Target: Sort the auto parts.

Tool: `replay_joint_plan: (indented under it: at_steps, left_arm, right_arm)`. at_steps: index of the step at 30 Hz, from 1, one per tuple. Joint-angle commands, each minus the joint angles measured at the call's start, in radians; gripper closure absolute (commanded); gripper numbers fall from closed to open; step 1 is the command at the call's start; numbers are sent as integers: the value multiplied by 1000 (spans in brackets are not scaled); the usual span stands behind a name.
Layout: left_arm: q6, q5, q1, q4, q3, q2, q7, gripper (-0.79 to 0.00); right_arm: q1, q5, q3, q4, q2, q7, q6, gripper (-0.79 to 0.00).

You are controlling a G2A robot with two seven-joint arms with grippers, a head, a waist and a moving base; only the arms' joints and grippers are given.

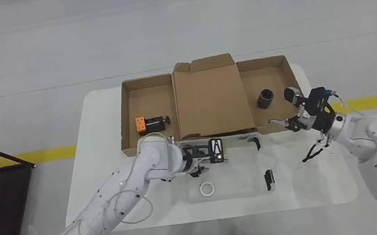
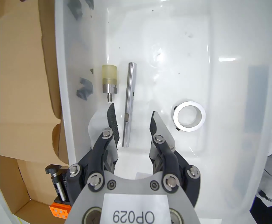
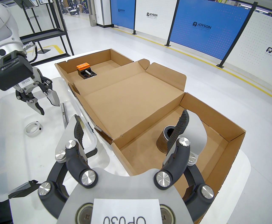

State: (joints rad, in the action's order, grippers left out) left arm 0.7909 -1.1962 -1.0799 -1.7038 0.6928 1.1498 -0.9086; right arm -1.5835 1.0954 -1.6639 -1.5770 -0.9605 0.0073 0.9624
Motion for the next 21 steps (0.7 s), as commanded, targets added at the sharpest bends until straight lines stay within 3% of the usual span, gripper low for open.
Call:
replay_joint_plan:
  at_steps: [1,10,21]
  left_arm:
    - [-10,-4,10,12,-27,8,-9,-342]
    - [-44,-26,63,79,-116,42,-22,-348]
    - [-72,-23,97,127,-149,62,-43,-314]
  right_arm:
    - [0,0,0,0,0,0,0,-785]
    - [0,0,0,0,0,0,0,-785]
    - [0,0,0,0,0,0,0,-785]
